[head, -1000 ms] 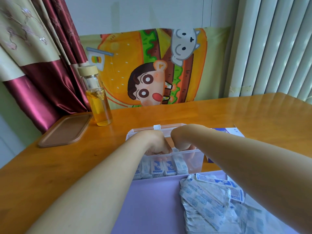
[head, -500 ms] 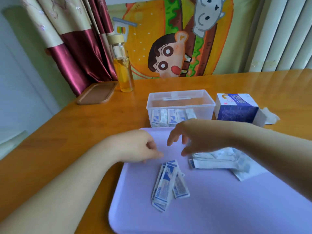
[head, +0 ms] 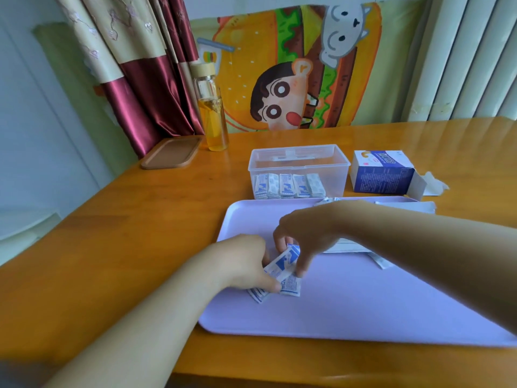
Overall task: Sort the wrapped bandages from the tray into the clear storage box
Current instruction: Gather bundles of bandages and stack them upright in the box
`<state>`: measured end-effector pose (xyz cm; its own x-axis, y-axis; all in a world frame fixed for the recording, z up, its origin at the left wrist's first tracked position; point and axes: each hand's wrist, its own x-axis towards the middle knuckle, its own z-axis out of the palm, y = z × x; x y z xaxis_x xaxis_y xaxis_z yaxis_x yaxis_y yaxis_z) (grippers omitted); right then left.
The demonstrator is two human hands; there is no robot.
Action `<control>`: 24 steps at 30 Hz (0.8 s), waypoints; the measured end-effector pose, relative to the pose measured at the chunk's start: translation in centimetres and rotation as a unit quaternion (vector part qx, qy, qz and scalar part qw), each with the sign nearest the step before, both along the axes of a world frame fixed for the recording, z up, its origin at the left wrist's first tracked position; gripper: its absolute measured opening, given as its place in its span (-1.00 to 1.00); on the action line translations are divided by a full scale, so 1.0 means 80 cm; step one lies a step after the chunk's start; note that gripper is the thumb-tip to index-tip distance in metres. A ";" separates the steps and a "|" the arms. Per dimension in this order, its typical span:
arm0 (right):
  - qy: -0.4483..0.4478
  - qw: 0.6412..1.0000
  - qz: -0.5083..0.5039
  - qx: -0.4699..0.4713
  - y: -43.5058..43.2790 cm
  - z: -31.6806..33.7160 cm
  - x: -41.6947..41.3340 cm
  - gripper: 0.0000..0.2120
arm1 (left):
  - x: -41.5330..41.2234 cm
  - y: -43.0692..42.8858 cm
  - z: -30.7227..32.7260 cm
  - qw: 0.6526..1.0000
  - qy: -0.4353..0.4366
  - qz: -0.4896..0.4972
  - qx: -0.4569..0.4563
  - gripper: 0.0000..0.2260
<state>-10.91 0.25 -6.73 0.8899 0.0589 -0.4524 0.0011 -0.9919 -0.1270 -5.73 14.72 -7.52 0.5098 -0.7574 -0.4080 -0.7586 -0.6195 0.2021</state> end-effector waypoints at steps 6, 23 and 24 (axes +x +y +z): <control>-0.018 0.999 -0.034 -0.003 0.007 0.003 -0.015 -0.54 | -0.002 0.003 -0.001 1.000 0.011 -0.006 -0.010 -0.64; -0.240 0.956 -0.149 0.079 -0.001 -0.030 -0.065 -0.79 | 0.004 0.003 -0.039 0.960 -0.016 0.012 -0.281 -0.79; -0.244 0.952 -0.159 0.090 -0.003 -0.030 -0.067 -0.78 | 0.003 0.002 -0.041 0.956 -0.013 0.013 -0.293 -0.77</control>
